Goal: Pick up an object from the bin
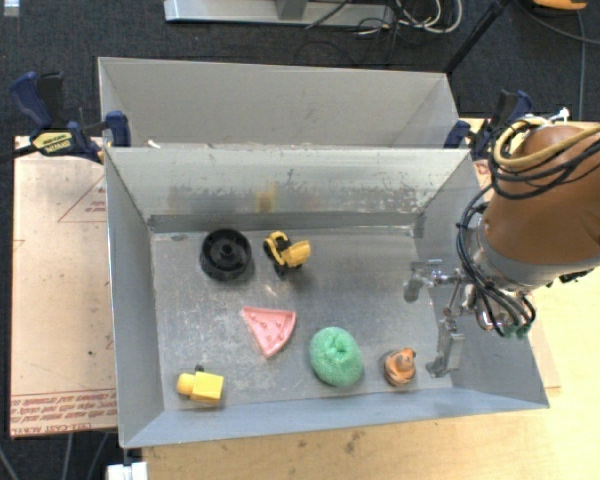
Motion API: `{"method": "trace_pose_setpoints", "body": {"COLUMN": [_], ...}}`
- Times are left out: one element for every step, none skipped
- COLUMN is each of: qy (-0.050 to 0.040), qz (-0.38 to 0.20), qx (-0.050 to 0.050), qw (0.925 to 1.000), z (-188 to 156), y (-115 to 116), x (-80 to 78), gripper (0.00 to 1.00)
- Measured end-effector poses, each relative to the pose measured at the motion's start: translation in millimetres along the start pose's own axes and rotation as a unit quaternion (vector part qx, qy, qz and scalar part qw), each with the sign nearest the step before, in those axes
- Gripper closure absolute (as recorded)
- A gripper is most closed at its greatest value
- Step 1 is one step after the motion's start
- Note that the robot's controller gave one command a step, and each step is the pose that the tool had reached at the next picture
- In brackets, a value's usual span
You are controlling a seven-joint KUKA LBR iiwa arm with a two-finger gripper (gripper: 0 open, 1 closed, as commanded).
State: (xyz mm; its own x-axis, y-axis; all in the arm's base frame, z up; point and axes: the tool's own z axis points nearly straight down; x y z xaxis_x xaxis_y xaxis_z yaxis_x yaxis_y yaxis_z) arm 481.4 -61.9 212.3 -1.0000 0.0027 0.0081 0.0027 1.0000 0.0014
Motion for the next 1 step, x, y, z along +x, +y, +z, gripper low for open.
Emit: {"method": "trace_pose_setpoints", "body": {"qy": [-0.0043], "qz": [-0.001], "qx": [0.001], "qw": [1.0000], "z": [-4.1], "y": [0.3], "x": [-1.6], "gripper": [0.00]}}
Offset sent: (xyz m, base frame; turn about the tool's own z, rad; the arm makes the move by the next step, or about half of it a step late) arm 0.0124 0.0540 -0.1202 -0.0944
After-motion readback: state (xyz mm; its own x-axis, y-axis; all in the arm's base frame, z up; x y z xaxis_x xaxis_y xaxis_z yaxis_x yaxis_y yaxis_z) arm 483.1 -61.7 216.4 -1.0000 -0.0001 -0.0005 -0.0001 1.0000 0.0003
